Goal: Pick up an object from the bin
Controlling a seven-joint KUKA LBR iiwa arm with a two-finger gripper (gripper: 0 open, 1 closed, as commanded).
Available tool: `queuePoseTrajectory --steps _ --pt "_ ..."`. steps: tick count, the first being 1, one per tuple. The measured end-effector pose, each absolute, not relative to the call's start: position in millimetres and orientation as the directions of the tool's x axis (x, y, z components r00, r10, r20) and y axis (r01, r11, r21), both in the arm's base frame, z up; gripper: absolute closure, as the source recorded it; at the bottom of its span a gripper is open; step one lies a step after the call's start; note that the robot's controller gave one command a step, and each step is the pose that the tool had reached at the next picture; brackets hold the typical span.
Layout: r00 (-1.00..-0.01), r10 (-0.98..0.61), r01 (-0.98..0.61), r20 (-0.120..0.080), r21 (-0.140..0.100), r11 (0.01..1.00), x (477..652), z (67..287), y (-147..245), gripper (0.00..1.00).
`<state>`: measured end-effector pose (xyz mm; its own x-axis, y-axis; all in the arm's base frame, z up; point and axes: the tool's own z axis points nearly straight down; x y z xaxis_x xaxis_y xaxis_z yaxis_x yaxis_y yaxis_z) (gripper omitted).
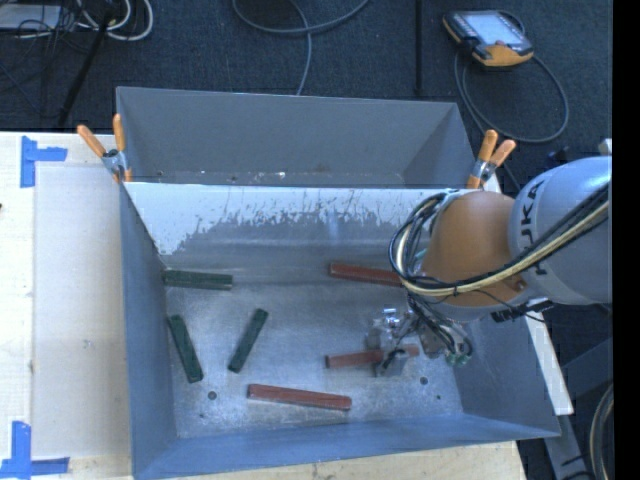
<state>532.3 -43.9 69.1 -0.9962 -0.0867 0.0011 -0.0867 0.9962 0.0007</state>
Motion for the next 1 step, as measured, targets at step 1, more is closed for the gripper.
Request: queuePoseTrajectory --steps 1 --pt "-0.999 -0.034 -0.034 -0.005 -0.001 0.999 570.9 230.5 -71.9 1.0"
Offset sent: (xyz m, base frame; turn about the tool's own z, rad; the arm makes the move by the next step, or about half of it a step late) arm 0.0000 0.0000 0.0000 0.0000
